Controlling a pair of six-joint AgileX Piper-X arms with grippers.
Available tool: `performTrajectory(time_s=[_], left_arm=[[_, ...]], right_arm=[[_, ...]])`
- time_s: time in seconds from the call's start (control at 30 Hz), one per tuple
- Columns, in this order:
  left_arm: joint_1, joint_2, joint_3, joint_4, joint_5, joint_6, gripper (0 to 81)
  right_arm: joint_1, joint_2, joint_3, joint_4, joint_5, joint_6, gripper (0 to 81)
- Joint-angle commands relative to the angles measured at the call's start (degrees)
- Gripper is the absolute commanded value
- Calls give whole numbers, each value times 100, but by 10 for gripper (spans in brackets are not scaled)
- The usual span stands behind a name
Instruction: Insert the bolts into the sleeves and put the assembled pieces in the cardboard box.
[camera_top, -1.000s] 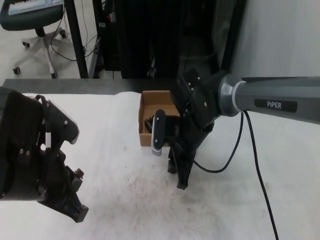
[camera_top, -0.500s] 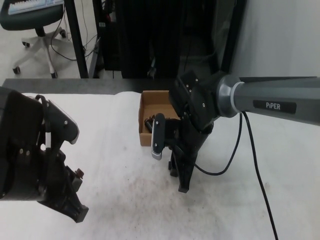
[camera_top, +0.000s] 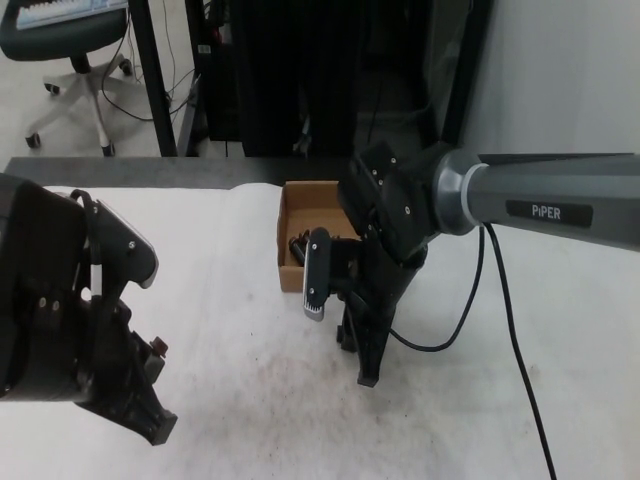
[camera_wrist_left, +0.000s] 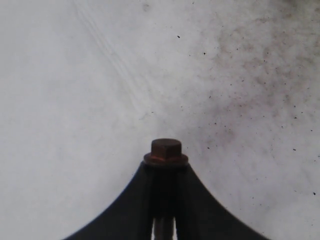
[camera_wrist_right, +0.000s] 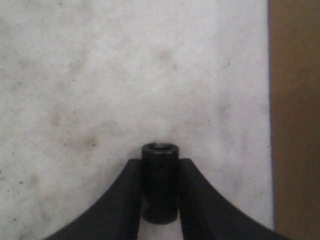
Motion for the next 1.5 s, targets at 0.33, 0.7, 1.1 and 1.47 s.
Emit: performTrajectory(time_s=[0.33,0.7,1.1,1.47], left_arm=[[-19,-408,-8,-252,503,-263,2],[-19,-1769,191,-3228,1715,-1886,2],[-19,-1197,1273,-7969,2988,-4990,2],[-19,482,1258,-11096,4000,-7229,2]], right_arm=[[-12,-214,-1,-37,-452,1774,8],[-748,-1648,270,-642,-3811,3476,8],[-745,-4041,2631,-2969,-5049,4470,8],[440,-4461,4718,-7567,-3379,6398,8]])
